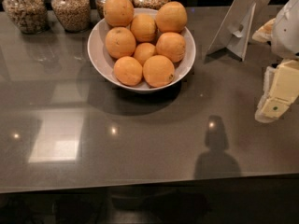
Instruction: Pick orange from white bowl
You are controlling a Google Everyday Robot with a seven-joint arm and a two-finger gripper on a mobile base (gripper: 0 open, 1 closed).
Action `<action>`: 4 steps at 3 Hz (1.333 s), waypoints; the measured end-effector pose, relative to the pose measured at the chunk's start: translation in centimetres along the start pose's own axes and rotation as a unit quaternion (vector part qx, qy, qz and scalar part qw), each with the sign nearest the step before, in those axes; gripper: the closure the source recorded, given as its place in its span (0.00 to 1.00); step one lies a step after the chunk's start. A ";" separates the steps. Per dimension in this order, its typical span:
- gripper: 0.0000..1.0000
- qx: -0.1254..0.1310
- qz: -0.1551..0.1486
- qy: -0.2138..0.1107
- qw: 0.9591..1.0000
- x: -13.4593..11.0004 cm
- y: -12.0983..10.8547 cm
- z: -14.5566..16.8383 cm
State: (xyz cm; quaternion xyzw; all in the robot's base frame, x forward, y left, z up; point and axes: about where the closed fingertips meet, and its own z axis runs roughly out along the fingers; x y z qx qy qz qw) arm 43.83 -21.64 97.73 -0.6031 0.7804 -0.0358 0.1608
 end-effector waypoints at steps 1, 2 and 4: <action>0.00 0.000 0.000 0.000 1.000 0.0 0.0 0.0; 0.00 0.008 -0.001 -0.011 1.000 -0.4 -0.5 0.0; 0.00 0.068 0.001 -0.094 0.993 -5.3 -5.8 1.2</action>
Offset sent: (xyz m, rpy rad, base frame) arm 0.0120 0.0051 -0.0013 0.0362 -0.0235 0.0118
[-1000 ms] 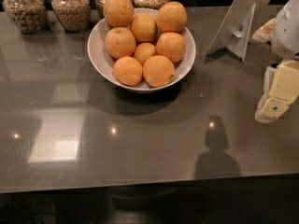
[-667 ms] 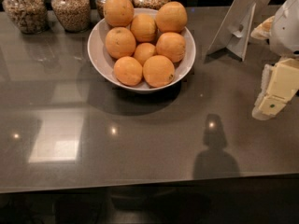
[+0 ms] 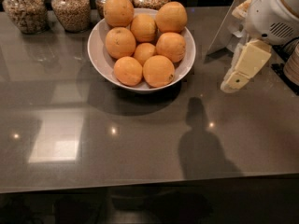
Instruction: Pick orange from white bowl
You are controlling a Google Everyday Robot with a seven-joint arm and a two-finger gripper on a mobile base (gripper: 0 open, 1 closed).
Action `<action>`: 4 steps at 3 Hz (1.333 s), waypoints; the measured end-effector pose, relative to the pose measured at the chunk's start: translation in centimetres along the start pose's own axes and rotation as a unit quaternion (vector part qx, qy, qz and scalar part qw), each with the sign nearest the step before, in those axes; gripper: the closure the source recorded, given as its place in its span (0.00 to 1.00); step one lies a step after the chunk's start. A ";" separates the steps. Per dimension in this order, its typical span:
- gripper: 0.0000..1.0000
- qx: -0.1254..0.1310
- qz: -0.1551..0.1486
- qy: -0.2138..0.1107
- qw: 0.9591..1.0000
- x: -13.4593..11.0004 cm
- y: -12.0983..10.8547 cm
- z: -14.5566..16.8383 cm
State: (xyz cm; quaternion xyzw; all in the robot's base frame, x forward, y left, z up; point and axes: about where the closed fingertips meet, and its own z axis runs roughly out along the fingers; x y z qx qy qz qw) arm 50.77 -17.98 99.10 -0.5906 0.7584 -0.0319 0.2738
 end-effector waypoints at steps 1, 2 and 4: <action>0.00 0.019 0.012 -0.029 0.999 -2.8 -3.1 2.0; 0.00 0.021 0.036 -0.051 0.998 -5.8 -6.6 4.5; 0.00 0.021 0.027 -0.065 0.997 -7.4 -7.5 5.3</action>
Offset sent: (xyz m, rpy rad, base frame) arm 0.1403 0.0668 0.0096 0.1781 -0.0503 -0.0782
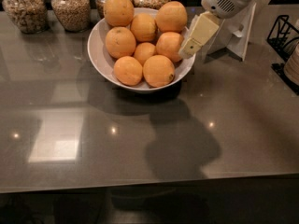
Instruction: Pick orange from white bowl
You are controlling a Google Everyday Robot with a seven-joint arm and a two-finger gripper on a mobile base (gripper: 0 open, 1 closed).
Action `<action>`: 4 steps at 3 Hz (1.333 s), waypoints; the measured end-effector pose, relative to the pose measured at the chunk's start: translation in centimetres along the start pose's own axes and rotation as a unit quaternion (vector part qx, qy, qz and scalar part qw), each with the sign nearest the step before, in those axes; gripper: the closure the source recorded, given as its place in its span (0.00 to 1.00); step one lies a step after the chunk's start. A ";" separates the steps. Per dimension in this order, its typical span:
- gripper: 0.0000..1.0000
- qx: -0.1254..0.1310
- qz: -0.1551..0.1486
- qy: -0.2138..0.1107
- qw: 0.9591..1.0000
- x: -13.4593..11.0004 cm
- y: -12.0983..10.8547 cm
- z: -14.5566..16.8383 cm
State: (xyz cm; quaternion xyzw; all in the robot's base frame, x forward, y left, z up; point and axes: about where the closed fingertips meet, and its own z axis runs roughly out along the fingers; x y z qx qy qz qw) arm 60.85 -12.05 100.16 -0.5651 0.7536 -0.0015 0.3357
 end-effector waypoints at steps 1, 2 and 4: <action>0.00 -0.008 0.008 -0.021 1.000 -2.3 -1.7 2.5; 0.00 -0.017 0.021 -0.033 0.999 -4.4 -2.8 4.9; 0.00 0.008 0.073 -0.041 0.996 -4.7 -5.5 7.2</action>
Offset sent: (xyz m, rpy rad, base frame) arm 0.0864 0.0725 -0.0055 0.1309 0.0368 0.0026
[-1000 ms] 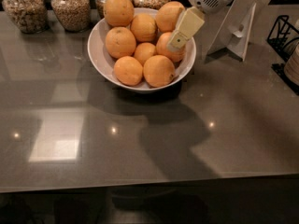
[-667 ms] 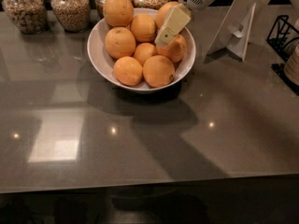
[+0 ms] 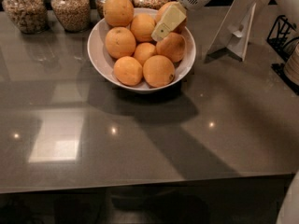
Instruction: Pick orange from white bowl
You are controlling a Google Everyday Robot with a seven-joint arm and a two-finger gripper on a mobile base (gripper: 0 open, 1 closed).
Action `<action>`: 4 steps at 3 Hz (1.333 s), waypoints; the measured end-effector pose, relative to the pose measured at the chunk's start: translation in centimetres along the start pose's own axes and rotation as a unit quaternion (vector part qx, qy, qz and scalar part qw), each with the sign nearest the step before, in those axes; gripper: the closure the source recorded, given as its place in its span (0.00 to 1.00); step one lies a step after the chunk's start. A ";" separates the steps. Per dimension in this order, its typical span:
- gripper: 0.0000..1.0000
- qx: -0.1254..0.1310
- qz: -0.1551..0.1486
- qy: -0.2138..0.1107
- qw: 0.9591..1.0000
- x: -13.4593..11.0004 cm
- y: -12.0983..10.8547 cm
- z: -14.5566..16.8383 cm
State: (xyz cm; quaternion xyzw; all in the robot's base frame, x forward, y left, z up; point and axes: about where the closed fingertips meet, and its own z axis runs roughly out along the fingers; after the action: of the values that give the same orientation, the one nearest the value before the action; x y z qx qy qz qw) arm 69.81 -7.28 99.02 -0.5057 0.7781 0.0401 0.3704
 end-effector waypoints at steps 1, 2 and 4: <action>0.00 0.013 0.030 -0.001 0.999 0.8 -1.5 0.9; 0.00 0.015 0.057 0.000 0.998 1.7 -2.5 2.0; 0.28 0.002 0.086 0.001 0.996 2.4 -3.0 4.2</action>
Offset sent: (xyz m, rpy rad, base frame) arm 0.0428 -0.0297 -0.0253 0.0879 0.0461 -0.1617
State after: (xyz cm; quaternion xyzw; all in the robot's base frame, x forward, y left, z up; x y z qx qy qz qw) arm 74.02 -8.70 95.43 -0.4365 0.8189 0.0698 0.3660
